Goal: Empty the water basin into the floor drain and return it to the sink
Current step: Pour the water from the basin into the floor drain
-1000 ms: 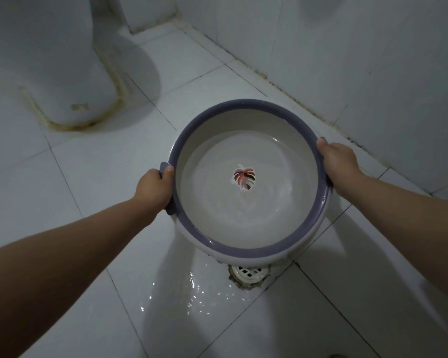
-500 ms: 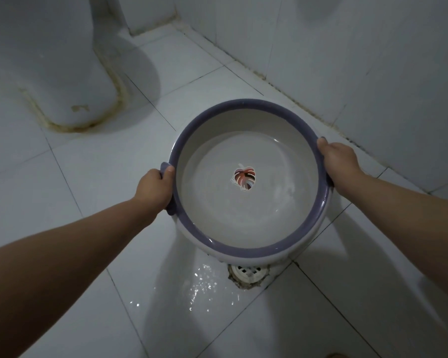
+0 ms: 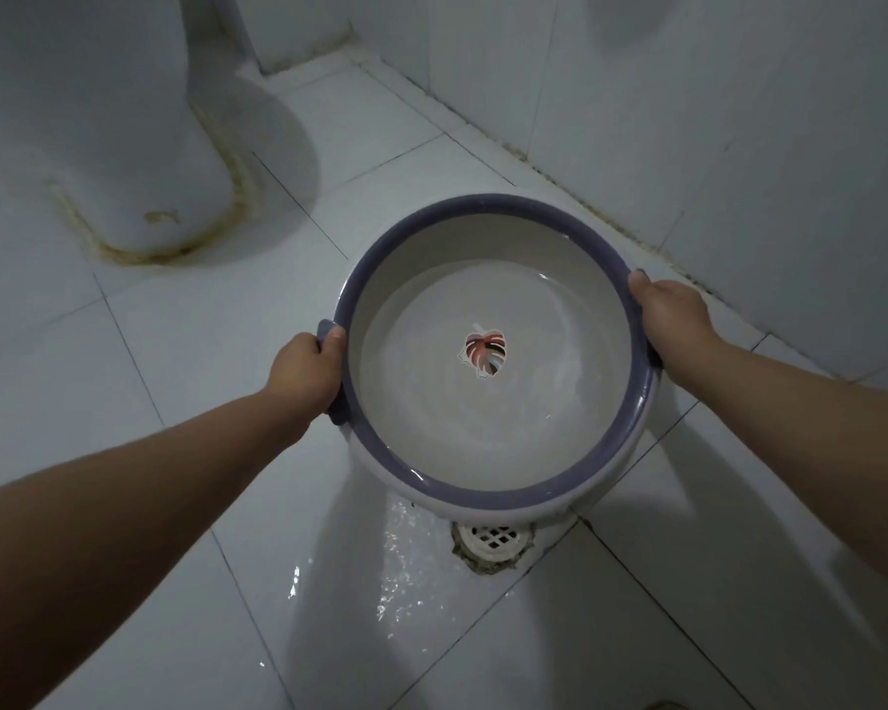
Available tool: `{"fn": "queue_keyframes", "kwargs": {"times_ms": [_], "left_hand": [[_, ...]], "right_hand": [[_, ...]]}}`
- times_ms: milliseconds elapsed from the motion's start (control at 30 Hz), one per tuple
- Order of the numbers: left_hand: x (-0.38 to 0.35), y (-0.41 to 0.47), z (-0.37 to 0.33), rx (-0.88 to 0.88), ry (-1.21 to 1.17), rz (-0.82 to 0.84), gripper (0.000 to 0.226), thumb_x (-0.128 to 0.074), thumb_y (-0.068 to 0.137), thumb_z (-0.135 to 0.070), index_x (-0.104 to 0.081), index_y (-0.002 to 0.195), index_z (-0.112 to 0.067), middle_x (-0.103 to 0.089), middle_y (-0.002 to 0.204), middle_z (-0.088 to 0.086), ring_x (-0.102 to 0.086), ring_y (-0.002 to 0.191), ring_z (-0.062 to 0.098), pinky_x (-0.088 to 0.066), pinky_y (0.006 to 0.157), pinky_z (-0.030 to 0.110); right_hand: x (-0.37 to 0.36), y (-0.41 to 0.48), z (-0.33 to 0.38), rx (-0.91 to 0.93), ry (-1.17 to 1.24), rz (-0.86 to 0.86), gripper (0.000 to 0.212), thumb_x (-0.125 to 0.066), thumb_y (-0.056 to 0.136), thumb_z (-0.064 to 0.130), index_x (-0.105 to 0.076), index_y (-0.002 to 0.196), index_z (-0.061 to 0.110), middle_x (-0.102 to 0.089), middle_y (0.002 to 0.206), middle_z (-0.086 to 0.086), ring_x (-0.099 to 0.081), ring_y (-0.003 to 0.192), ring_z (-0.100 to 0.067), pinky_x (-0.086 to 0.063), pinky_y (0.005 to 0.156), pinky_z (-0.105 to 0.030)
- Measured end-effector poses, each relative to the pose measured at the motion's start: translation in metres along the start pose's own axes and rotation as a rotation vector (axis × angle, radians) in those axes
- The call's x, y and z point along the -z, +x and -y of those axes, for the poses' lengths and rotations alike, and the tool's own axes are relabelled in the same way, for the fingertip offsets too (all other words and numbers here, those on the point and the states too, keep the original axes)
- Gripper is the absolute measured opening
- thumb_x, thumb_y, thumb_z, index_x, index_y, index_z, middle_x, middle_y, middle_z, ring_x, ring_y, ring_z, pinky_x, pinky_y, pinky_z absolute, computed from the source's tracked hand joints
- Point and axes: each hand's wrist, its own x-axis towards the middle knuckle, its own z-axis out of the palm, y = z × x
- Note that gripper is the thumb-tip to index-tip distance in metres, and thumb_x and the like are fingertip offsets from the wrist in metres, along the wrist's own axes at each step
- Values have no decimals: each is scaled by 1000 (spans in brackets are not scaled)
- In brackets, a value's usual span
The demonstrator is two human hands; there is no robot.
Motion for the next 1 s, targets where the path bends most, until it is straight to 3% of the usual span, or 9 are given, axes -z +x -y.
{"fn": "queue_keyframes", "kwargs": {"times_ms": [133, 367, 500, 633, 800, 1000], "left_hand": [[0, 0, 0, -4, 11, -7, 40, -32, 97, -37, -50, 91, -1, -54, 83, 14, -52, 77, 29, -42, 68, 36], [1, -1, 3, 13, -5, 4, 42, -31, 97, -38, -51, 93, -1, -53, 78, 11, -53, 78, 30, -45, 71, 38], [1, -1, 3, 16, -4, 16, 42, -30, 97, -38, -50, 93, -2, -56, 83, 14, -55, 79, 31, -46, 71, 38], [0, -2, 2, 22, -11, 24, 41, -29, 98, -38, -50, 94, -3, -54, 76, 9, -55, 74, 26, -45, 70, 38], [-1, -4, 1, 20, -21, 26, 41, -29, 98, -37, -50, 95, -2, -56, 85, 13, -56, 80, 30, -49, 75, 41], [-2, -5, -1, 16, -34, 32, 40, -30, 98, -37, -50, 94, -1, -52, 73, 7, -53, 71, 24, -47, 72, 38]], "right_hand": [[0, 0, 1, 9, -1, 0, 43, -42, 92, 43, -45, 60, 13, -47, 62, -3, -46, 56, -17, -32, 49, -27], [-2, -2, 2, 15, -26, -9, 44, -41, 92, 42, -41, 58, 13, -44, 60, -3, -43, 53, -16, -29, 47, -29], [-2, -1, 2, 11, -32, -6, 42, -41, 92, 42, -48, 69, 8, -46, 62, -2, -45, 54, -14, -30, 47, -28], [-1, -1, 2, 13, -38, -4, 43, -40, 93, 42, -45, 62, 11, -46, 63, -1, -44, 55, -13, -30, 47, -27], [0, -1, 1, 22, -57, -5, 40, -40, 93, 41, -50, 77, 6, -45, 63, -2, -43, 55, -14, -30, 47, -27], [2, 1, 1, 23, -73, -14, 40, -39, 92, 41, -49, 72, 8, -45, 61, -2, -43, 54, -14, -30, 47, -27]]}}
